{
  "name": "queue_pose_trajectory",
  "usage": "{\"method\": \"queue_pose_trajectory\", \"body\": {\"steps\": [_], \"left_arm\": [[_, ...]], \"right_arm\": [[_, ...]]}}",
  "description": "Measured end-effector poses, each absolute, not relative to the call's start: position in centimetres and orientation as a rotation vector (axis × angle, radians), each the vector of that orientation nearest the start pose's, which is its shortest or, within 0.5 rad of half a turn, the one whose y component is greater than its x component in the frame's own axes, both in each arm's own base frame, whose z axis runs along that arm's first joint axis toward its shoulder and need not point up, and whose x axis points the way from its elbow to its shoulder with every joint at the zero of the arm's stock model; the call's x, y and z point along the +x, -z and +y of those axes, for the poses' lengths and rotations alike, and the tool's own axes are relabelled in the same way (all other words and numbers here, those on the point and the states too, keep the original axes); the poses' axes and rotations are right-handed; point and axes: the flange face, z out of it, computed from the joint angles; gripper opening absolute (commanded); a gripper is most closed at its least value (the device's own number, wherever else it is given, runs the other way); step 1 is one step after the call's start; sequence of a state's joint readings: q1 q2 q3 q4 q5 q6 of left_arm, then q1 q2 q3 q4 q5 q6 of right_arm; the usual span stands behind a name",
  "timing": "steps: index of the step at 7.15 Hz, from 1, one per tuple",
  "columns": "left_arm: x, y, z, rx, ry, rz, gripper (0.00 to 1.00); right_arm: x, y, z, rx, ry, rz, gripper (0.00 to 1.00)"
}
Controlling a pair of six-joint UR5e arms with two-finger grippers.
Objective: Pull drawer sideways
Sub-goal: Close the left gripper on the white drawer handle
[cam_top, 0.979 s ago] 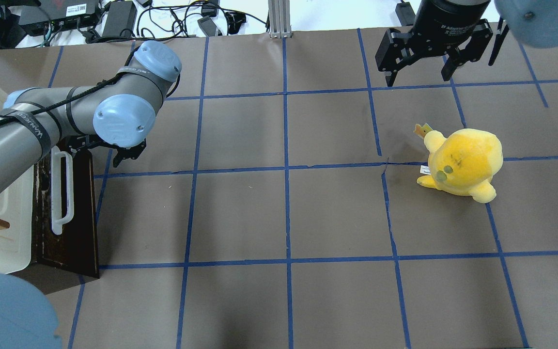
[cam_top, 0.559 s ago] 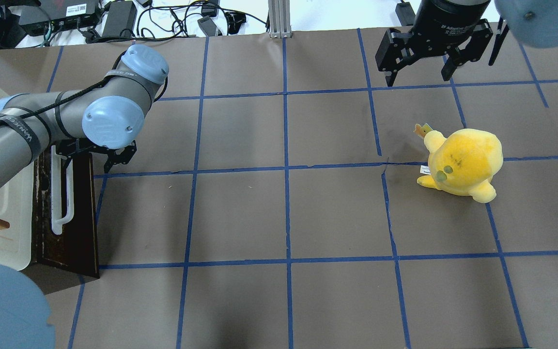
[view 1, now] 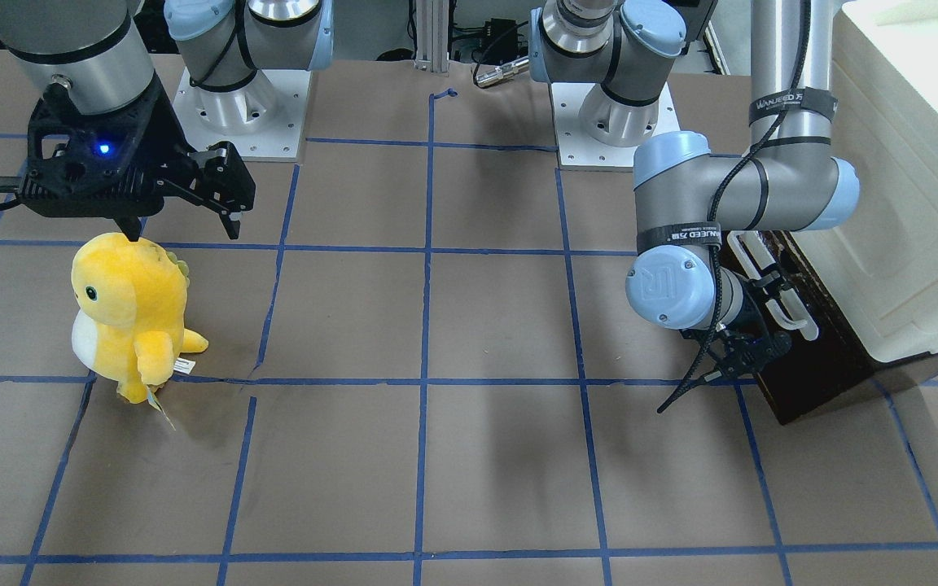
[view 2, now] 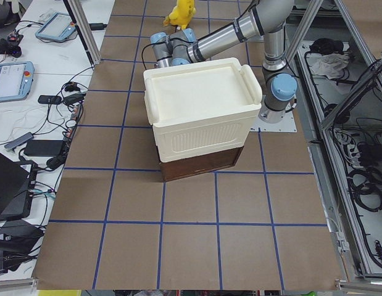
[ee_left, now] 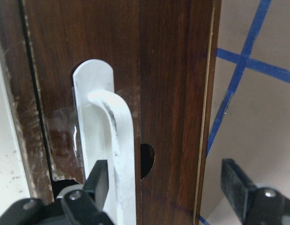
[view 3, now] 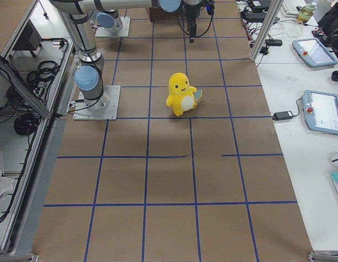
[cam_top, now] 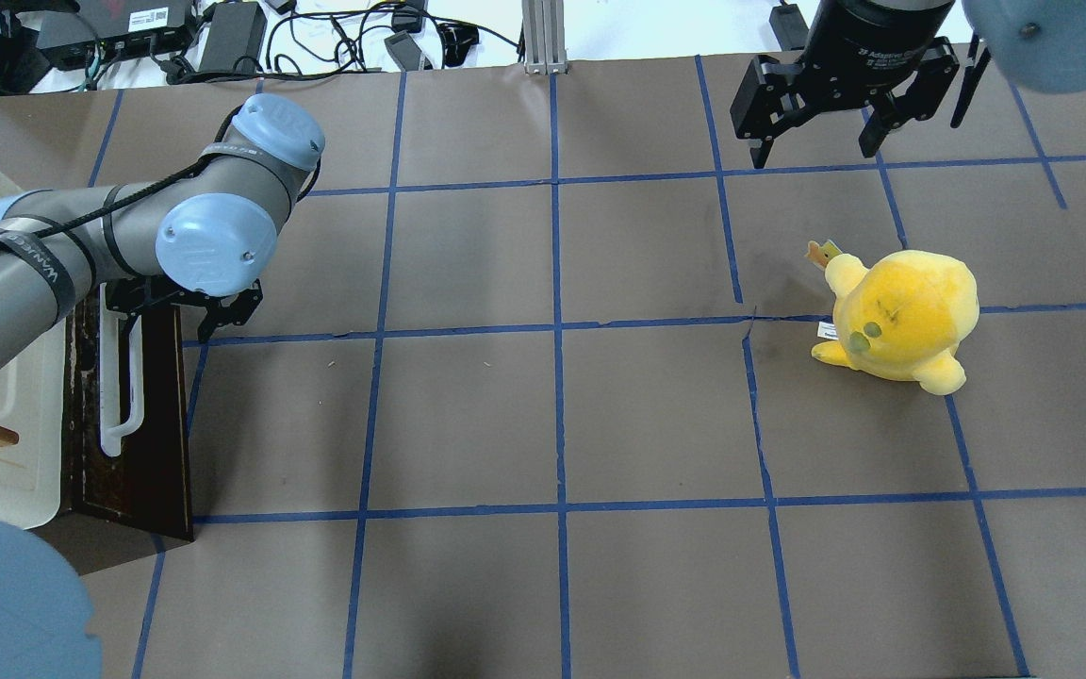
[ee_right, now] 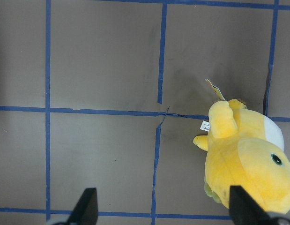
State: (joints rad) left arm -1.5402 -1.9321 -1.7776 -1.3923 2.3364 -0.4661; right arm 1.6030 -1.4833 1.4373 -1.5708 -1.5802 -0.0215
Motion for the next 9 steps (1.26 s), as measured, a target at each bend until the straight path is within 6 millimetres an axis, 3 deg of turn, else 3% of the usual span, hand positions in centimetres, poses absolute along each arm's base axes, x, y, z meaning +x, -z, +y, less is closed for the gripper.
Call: {"method": "queue_pose_trajectory", "body": {"steps": [9], "left_arm": [[-4.63,-24.12,-53.76,-0.378,-0.276,2.273,0.76]], "right_arm": [[14.95,-50.9,-52.85,-0.084,0.073,3.149,1.0]]}}
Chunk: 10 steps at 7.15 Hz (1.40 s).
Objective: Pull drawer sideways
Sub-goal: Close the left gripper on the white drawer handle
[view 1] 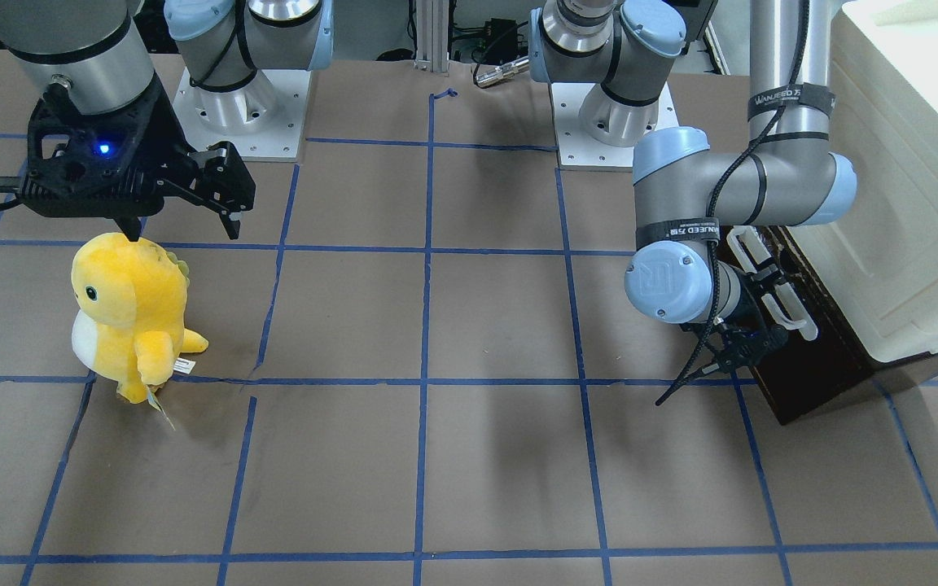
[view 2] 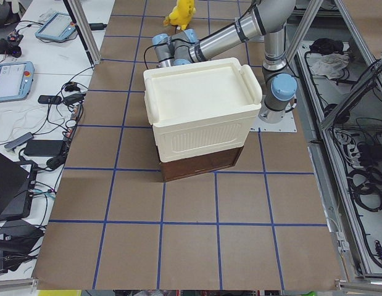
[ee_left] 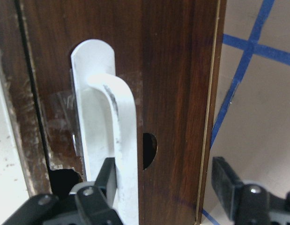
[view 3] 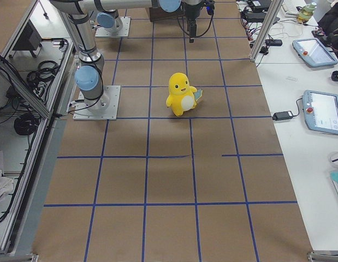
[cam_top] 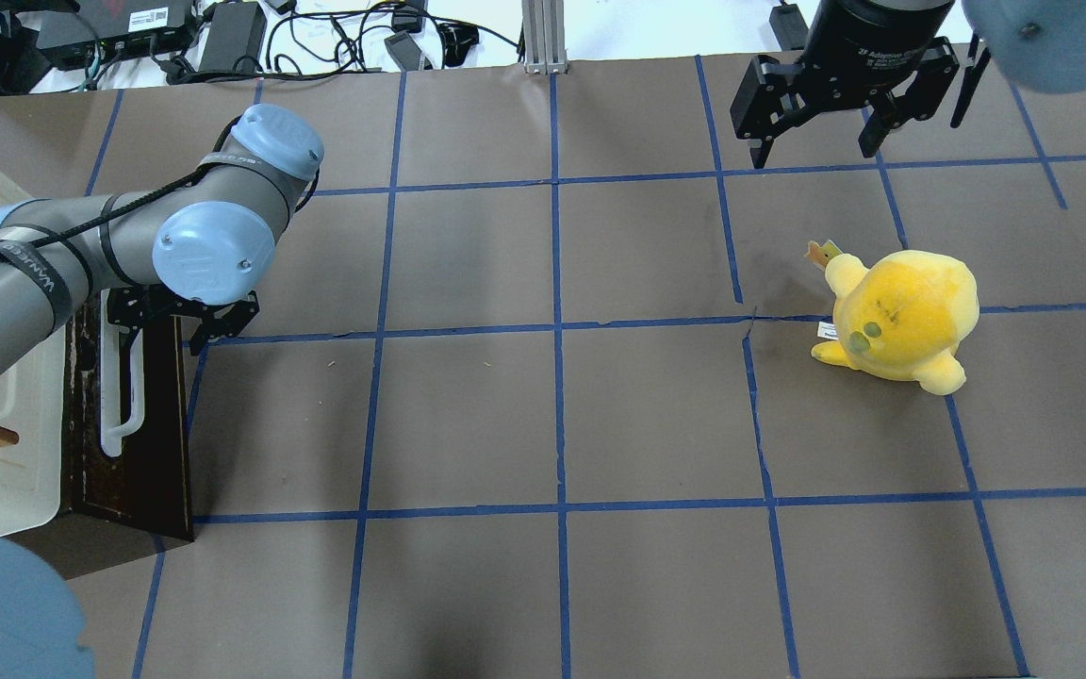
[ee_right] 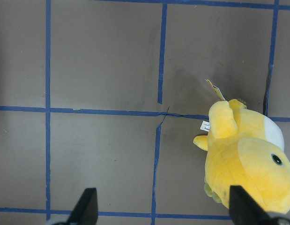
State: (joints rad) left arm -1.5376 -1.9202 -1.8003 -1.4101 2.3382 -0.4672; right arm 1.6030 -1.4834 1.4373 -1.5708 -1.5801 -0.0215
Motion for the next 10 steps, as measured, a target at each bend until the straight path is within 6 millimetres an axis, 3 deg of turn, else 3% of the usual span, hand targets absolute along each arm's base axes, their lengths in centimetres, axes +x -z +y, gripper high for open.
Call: {"method": "queue_pose_trajectory", "body": {"steps": [4,6,7,10], "left_arm": [[-3.4,-24.0,-53.6,-0.385,-0.316,2.268,0.79],[-3.2,-24.1,-53.8,-0.402,-0.311,2.271,0.75],[-3.2,-24.1,-54.0,-0.409,-0.305,2.274,0.68],[-3.3,-24.1,-54.1,-0.411,-0.301,2.276,0.63]], "right_arm": [[14.9,-50.9,-52.9,-0.085,0.073,3.149,1.0],[14.9,-50.9,-52.9,-0.084,0.073,3.149,1.0],[14.9,-50.9,-52.9,-0.084,0.073,3.149,1.0],[14.9,-50.9,-52.9,-0.084,0.073,3.149,1.0]]}}
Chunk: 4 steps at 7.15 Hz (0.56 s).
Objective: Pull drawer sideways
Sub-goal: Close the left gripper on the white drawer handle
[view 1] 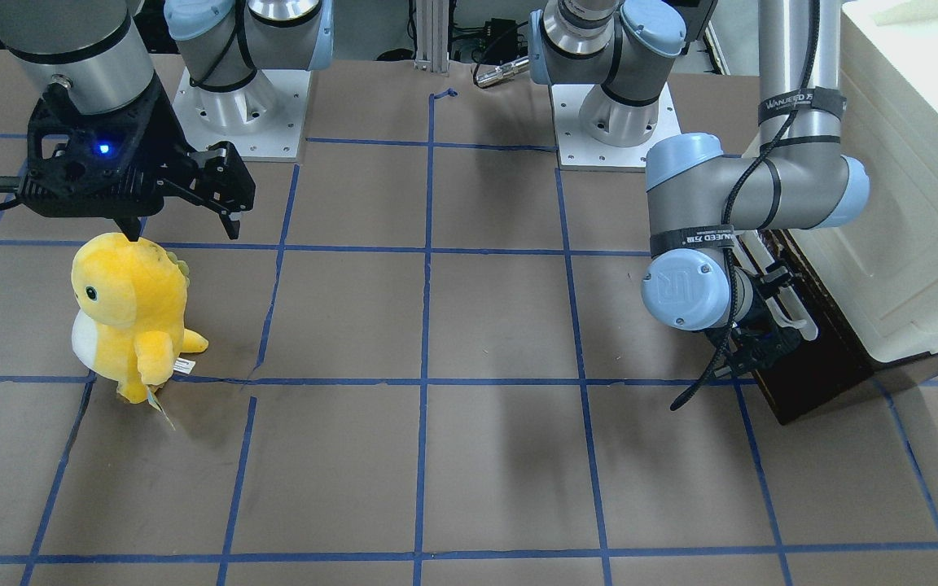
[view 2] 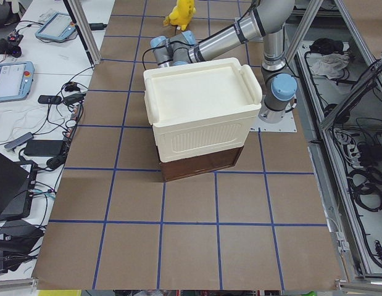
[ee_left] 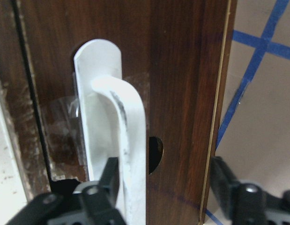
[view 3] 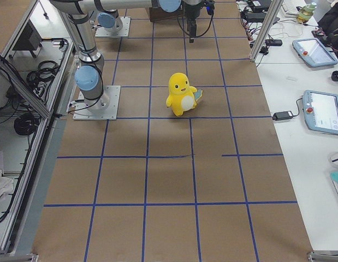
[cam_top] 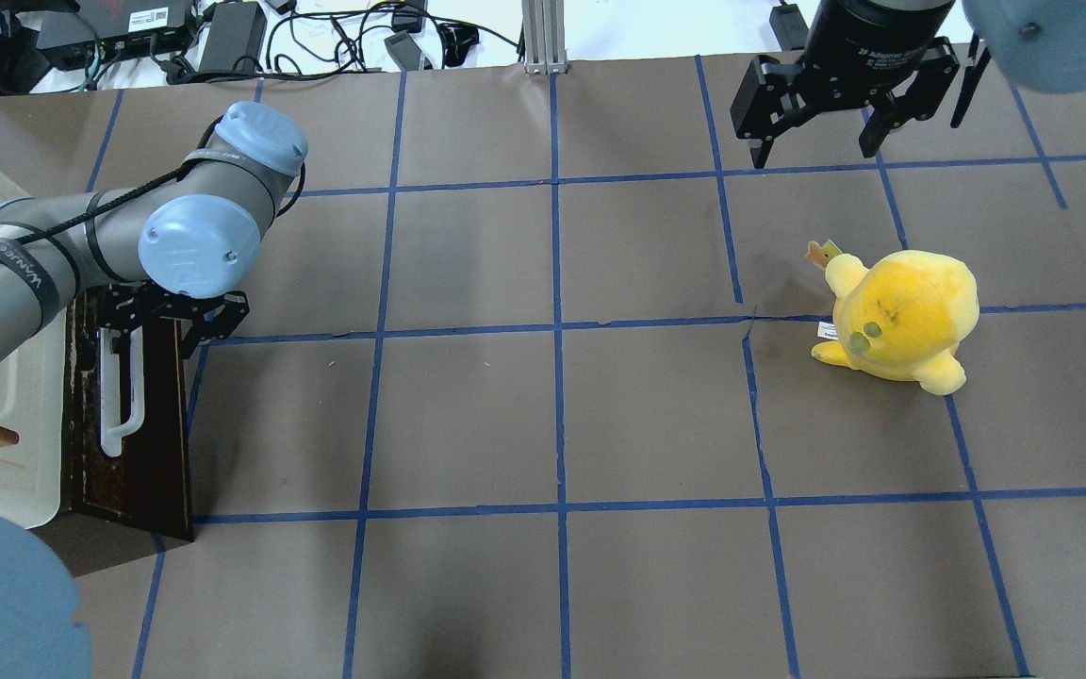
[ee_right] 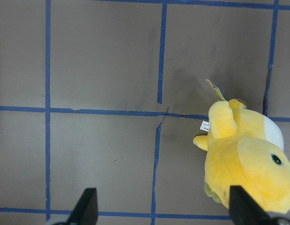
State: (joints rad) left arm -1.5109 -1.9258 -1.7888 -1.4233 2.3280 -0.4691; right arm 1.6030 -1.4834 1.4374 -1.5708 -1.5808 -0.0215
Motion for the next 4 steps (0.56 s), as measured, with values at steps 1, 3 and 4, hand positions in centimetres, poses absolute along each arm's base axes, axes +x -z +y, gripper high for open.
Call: {"method": "queue_pose_trajectory", "body": {"steps": [1,3,4], "left_arm": [[-3.25,-24.3,-54.03,-0.408,-0.303,2.274,0.61],[-3.23,-24.6,-53.93,-0.403,-0.303,2.272,0.45],[-3.23,-24.68,-53.86,-0.402,-0.303,2.272,0.43]], "right_arm": [[14.94,-50.9,-52.85,-0.084,0.073,3.149,1.0],[14.94,-50.9,-52.85,-0.084,0.073,3.149,1.0],[14.95,-50.9,-52.85,-0.084,0.073,3.149,1.0]]}}
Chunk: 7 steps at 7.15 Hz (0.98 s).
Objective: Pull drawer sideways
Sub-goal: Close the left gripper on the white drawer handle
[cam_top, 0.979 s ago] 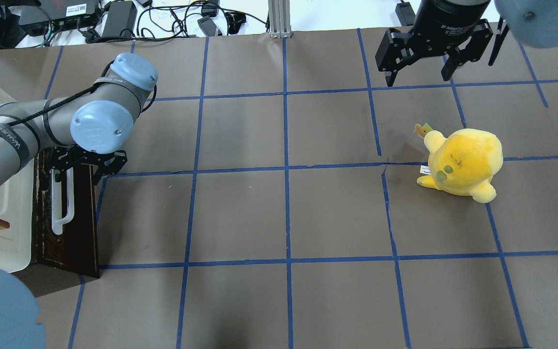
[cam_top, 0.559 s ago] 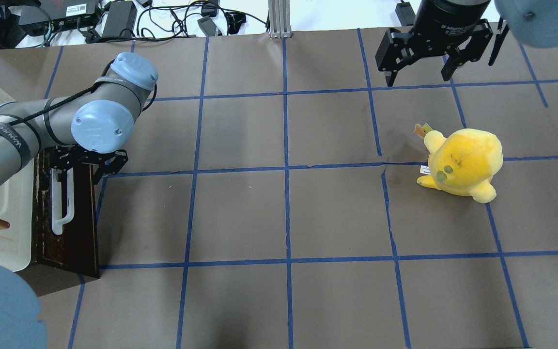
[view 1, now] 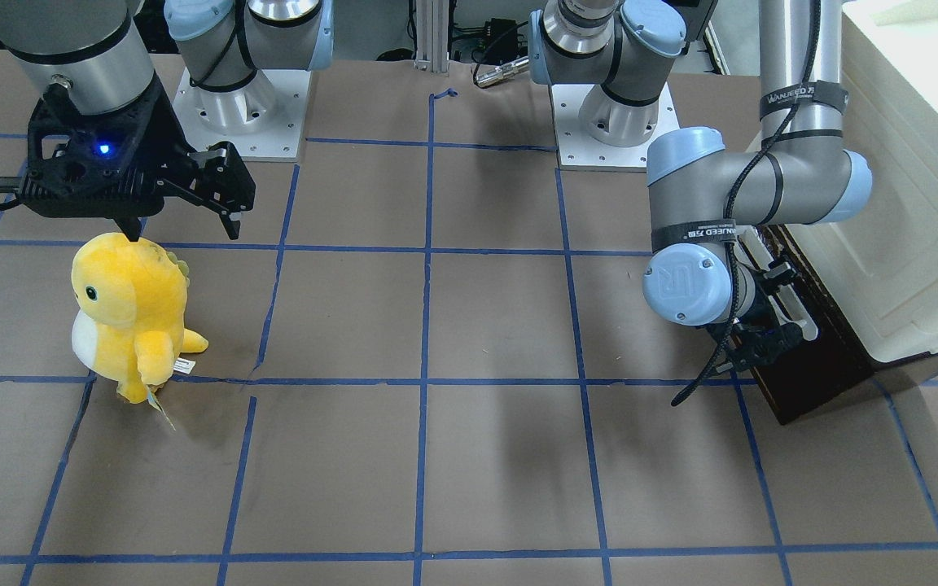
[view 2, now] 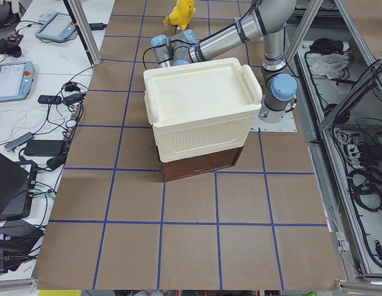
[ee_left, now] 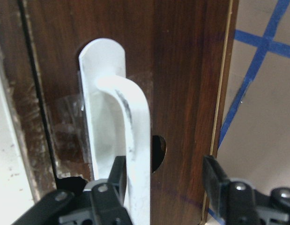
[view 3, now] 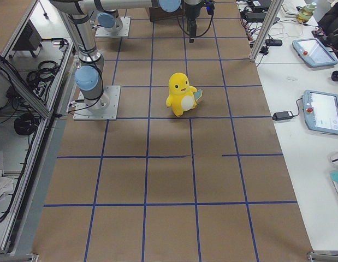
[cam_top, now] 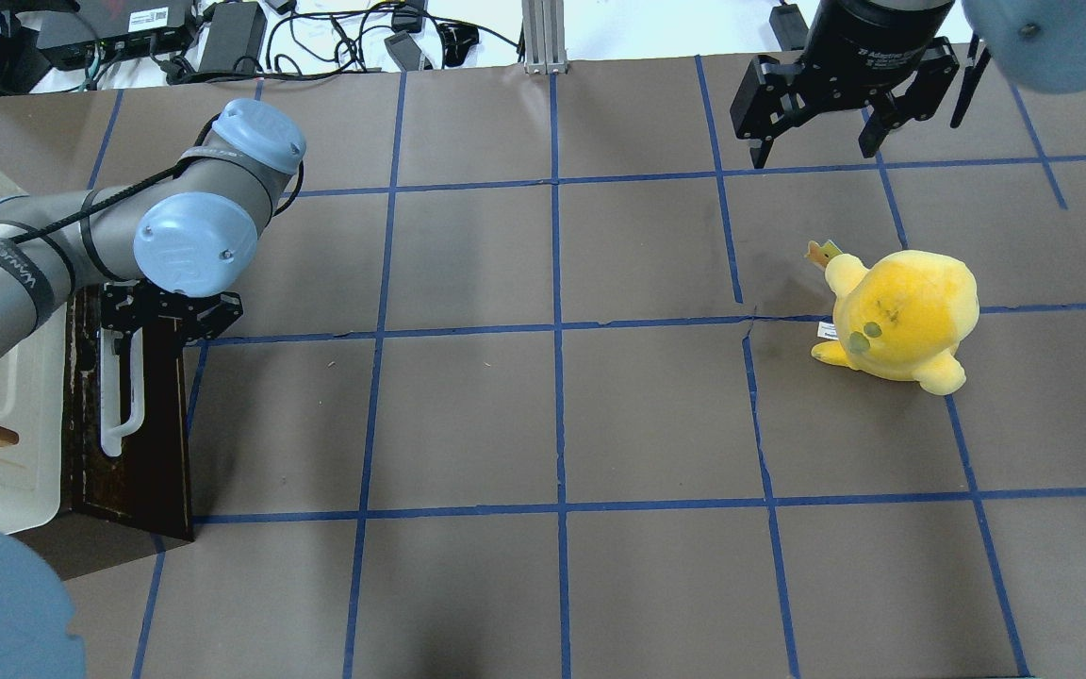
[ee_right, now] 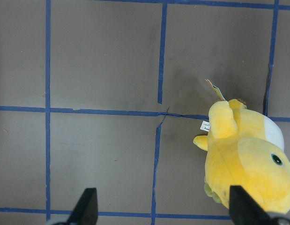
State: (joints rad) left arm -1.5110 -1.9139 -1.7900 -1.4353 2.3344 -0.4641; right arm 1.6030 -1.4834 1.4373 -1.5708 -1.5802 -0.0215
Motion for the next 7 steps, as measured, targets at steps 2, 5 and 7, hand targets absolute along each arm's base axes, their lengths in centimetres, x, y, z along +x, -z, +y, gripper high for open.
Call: {"method": "queue_pose_trajectory", "body": {"steps": [2,5,7], "left_arm": [[-3.23,-24.75,-53.75,-0.401,-0.303,2.271,0.35],[-3.22,-24.94,-53.56,-0.397,-0.315,2.267,0.15],[-3.24,-25.26,-53.51,-0.402,-0.312,2.267,0.01]], "right_arm": [[14.94,-50.9,-52.85,-0.084,0.073,3.149,1.0],[14.94,-50.9,-52.85,-0.084,0.073,3.149,1.0],[14.94,-50.9,-52.85,-0.084,0.073,3.149,1.0]]}}
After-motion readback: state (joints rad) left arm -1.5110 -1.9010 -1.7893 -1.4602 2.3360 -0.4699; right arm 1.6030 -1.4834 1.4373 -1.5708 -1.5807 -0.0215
